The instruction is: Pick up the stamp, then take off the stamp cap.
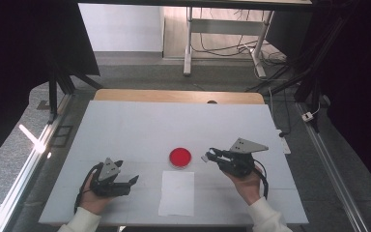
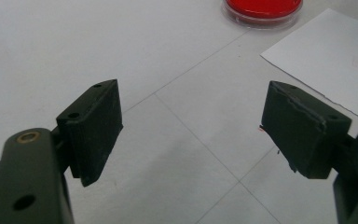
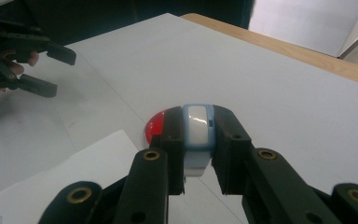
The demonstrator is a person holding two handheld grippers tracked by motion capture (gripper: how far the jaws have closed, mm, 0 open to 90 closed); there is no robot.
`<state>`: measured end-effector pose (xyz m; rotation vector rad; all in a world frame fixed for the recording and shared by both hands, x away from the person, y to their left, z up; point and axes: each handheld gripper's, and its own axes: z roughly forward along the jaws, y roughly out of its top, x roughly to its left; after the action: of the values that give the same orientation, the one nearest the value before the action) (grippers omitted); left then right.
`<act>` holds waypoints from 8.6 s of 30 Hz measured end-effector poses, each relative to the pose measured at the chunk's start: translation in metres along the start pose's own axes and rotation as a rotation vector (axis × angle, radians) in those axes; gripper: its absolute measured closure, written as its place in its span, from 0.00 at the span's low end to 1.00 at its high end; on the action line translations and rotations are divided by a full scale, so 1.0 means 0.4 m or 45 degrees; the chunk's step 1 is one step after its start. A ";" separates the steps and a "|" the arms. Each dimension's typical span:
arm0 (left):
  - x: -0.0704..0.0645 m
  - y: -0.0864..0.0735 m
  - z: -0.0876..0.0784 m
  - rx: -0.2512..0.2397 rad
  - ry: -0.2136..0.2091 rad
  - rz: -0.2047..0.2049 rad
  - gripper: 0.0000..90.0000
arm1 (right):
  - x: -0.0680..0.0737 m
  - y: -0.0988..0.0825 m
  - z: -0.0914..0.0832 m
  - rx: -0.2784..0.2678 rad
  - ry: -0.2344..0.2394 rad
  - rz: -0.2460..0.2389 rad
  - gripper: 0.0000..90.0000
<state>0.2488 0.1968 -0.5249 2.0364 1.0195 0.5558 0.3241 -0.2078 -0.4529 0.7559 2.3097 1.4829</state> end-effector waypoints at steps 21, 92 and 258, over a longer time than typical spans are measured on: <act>-0.001 0.000 0.001 -0.005 -0.002 -0.002 0.23 | 0.079 0.016 0.075 0.007 0.064 -0.056 0.83; -0.111 0.155 0.069 -0.059 -0.111 0.134 0.22 | 0.079 0.007 0.097 -0.037 0.029 -0.034 0.83; -0.260 0.250 0.226 -0.097 -0.041 0.395 0.73 | 0.082 -0.002 0.102 -0.097 -0.005 0.191 0.83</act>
<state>0.2950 0.0344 -0.5037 2.1408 0.6559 0.7078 0.3178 -0.1586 -0.4700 0.9273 2.2223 1.6212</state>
